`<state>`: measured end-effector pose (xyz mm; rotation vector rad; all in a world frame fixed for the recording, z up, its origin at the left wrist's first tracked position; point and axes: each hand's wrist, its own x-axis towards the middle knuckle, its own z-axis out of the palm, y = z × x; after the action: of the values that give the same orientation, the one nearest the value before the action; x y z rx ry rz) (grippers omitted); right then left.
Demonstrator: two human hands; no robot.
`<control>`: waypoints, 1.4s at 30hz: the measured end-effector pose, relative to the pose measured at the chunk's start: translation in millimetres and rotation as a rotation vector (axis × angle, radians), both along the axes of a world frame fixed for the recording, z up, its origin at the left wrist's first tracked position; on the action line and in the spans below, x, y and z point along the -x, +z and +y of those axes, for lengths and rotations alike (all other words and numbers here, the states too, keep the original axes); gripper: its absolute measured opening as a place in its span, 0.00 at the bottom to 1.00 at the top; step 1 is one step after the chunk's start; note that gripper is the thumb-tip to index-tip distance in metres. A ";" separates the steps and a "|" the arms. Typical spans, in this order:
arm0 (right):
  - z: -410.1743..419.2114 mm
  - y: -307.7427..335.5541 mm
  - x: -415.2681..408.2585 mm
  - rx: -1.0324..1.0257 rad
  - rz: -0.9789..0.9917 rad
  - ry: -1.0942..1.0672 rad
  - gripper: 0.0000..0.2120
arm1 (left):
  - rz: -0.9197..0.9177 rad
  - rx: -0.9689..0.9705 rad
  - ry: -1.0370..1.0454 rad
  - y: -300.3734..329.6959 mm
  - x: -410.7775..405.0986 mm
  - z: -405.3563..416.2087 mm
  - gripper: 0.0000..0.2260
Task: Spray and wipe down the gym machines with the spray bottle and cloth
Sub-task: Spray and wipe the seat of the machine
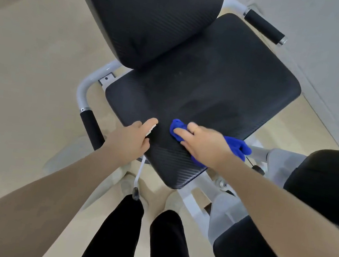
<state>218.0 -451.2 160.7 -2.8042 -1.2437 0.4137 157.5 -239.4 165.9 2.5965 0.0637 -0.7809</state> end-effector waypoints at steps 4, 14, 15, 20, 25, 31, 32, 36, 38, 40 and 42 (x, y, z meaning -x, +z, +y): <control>-5.2 31.7 -80.6 -0.390 -0.023 -0.458 0.20 | -0.046 -0.025 0.027 -5.6 -0.1 -5.7 0.20; -52.2 -3.2 -36.9 0.072 -0.041 -0.236 0.40 | -0.038 -0.177 0.092 -2.1 -7.7 -22.2 0.21; -54.2 -3.3 -35.4 0.100 -0.099 -0.193 0.38 | -0.053 -0.195 0.112 -0.4 -8.6 -26.0 0.21; -23.8 -4.8 -32.4 0.064 -0.141 -0.430 0.19 | -0.142 -0.150 0.181 0.4 -19.0 -41.8 0.22; -19.9 -5.8 18.4 0.002 -0.138 -0.006 0.20 | -0.080 -0.116 0.140 -6.1 -11.1 -35.4 0.24; -76.5 -0.7 -94.6 0.154 -0.220 -0.469 0.18 | -0.066 -0.171 0.140 -10.8 -5.9 -38.0 0.23; -82.8 -1.8 -98.4 0.159 -0.212 -0.523 0.18 | -0.077 -0.179 0.137 -10.8 -5.6 -38.8 0.23; -56.0 -5.6 -38.8 0.006 -0.213 -0.440 0.19 | -0.167 -0.131 0.174 -5.9 2.7 -43.5 0.22; -28.4 -4.0 12.0 -0.025 -0.144 -0.288 0.18 | -0.168 -0.146 0.258 1.6 10.3 -42.5 0.23; -0.5 -0.6 49.3 -0.068 -0.051 -0.088 0.19 | -0.149 -0.152 0.310 8.2 16.6 -41.7 0.23; 14.4 2.7 60.4 -0.047 -0.010 0.199 0.19 | -0.173 -0.121 0.289 12.5 23.5 -39.1 0.23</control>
<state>157.6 -436.9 163.4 -2.6567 -1.5209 0.3739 134.1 -278.4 178.4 2.6732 0.4354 -0.4607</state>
